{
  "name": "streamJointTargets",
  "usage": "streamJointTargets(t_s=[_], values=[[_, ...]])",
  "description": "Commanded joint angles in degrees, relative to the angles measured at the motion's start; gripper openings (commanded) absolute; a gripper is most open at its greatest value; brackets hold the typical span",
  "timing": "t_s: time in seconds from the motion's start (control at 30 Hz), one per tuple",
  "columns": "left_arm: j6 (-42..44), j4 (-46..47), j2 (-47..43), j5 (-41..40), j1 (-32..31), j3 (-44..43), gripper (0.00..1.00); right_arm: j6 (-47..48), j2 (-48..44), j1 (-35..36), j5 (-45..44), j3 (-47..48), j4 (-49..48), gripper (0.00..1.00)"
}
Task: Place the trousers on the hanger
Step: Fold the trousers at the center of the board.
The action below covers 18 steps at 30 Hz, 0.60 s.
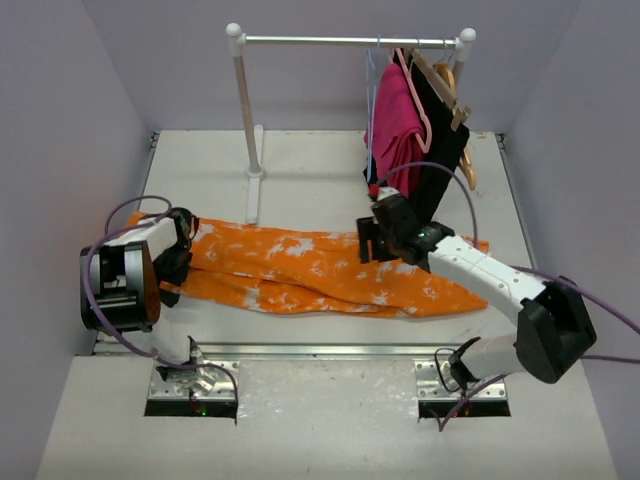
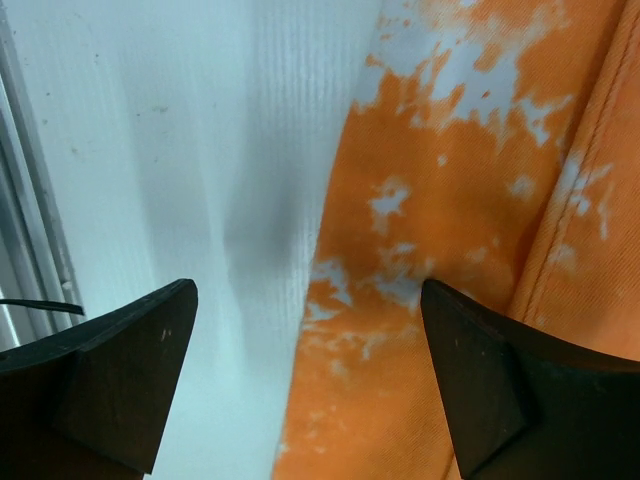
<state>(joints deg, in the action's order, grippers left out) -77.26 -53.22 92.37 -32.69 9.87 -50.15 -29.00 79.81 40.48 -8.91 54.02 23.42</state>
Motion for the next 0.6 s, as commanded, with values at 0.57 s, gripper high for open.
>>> streamJointTargets(t_s=[0.57], values=[[17.3, 1.1, -20.7, 7.2, -4.3, -5.1, 1.0, -3.0, 23.1, -46.6, -16.1, 1.5, 15.2, 0.83]])
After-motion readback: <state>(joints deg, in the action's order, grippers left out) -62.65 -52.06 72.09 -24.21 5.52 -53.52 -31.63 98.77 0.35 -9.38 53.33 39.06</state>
